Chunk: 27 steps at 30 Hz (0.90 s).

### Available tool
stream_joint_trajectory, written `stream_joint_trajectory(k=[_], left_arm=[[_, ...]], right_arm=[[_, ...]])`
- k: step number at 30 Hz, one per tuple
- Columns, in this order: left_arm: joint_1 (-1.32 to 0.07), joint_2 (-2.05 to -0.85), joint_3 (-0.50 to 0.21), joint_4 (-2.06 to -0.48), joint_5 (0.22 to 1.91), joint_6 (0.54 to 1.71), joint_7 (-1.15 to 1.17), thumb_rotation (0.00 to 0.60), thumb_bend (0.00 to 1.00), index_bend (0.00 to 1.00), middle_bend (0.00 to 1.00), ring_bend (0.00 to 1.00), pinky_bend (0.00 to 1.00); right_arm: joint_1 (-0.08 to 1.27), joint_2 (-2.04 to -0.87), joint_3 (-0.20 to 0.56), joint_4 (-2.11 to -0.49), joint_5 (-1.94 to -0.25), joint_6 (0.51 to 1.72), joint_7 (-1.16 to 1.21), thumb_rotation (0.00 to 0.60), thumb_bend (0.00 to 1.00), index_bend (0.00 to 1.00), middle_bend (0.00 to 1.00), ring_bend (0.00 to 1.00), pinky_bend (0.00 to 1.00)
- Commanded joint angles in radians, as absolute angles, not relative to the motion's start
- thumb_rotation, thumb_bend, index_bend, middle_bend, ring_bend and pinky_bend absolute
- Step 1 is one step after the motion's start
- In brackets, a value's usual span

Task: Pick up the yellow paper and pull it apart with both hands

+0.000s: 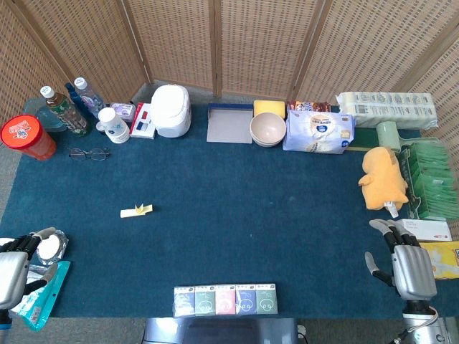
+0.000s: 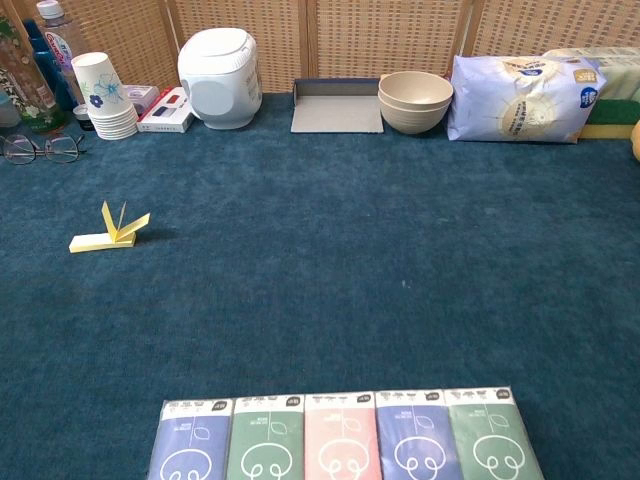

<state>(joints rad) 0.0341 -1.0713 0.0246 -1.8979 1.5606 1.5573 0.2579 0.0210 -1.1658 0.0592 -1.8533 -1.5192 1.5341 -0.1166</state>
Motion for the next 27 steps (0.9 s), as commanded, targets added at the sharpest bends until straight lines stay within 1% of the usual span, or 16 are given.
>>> stream_joint_trajectory(k=[1, 11, 18, 23, 27], left_arm=[[0.032, -1.071, 0.026, -1.896, 1.557, 1.551, 0.259, 0.600, 0.26, 0.23, 0.32, 0.30, 0.34], [0.038, -1.059, 0.028, -1.885, 1.570, 1.567, 0.226, 0.600, 0.26, 0.23, 0.32, 0.30, 0.34], [0.030, -1.049, 0.020, -1.884, 1.561, 1.558, 0.221, 0.600, 0.26, 0.23, 0.32, 0.30, 0.34], [0.016, -1.043, 0.006, -1.880, 1.554, 1.548, 0.227, 0.600, 0.26, 0.23, 0.32, 0.30, 0.34], [-0.015, -1.034, -0.020, -1.870, 1.536, 1.520, 0.238, 0.600, 0.26, 0.23, 0.32, 0.30, 0.34]], right_arm=[[0.020, -1.168, 0.058, -1.853, -1.519, 1.536, -0.117, 0.600, 0.40, 0.22, 0.26, 0.17, 0.25], [0.002, -1.164, 0.046, -1.861, -1.540, 1.562, -0.116, 0.600, 0.40, 0.22, 0.26, 0.17, 0.25], [0.000, -1.170, 0.047, -1.858, -1.537, 1.565, -0.117, 0.600, 0.40, 0.22, 0.26, 0.17, 0.25], [0.002, -1.171, 0.050, -1.856, -1.530, 1.559, -0.122, 0.600, 0.40, 0.22, 0.26, 0.17, 0.25], [0.005, -1.176, 0.054, -1.858, -1.524, 1.555, -0.132, 0.600, 0.40, 0.22, 0.26, 0.17, 0.25]])
